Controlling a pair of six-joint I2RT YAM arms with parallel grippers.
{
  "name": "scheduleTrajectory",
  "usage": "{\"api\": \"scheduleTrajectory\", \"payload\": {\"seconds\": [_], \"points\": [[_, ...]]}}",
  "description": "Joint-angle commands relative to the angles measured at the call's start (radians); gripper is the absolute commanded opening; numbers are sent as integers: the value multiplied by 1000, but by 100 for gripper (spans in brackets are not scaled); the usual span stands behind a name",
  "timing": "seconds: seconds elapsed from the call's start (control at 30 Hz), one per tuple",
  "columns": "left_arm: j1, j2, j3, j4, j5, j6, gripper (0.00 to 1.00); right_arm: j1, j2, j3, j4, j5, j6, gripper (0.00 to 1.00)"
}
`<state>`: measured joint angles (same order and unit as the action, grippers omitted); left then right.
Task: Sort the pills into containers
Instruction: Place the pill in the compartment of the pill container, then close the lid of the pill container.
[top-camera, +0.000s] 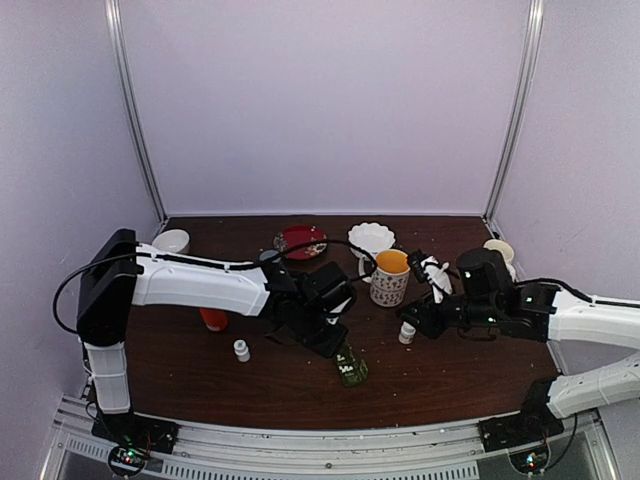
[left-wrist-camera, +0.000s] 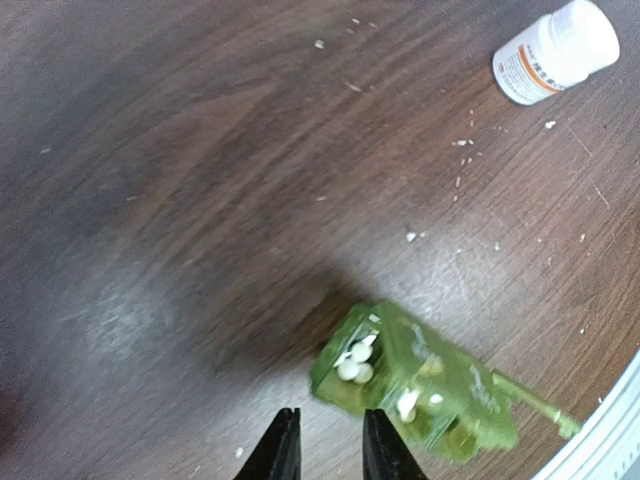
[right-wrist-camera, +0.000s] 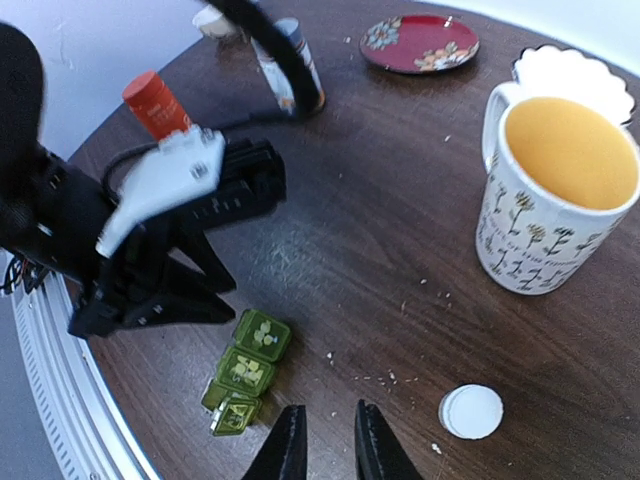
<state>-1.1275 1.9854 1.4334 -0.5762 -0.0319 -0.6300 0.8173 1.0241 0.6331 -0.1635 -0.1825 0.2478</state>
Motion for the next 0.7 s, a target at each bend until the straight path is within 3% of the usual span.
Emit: {"api": "scheduleTrajectory", "payload": {"seconds": [0.0,0.27,0.4,0.53,0.67], "points": [[-3,-101,-61,36,-68,-33,23,-5,87,24,25,-146,21,20],[3,-120,-177,129,3,-65,9,19,251,89,30,-219,8,21],[6,-103,-190,159,32,-68,0,36,349,147,15,-239,1,14],[10,-89,-190,165,32,-65,0,50,425,189,15,-248,-2,0],[14,-73,-194,191,88,-63,0,52,486,219,9,-249,1,0]]}}
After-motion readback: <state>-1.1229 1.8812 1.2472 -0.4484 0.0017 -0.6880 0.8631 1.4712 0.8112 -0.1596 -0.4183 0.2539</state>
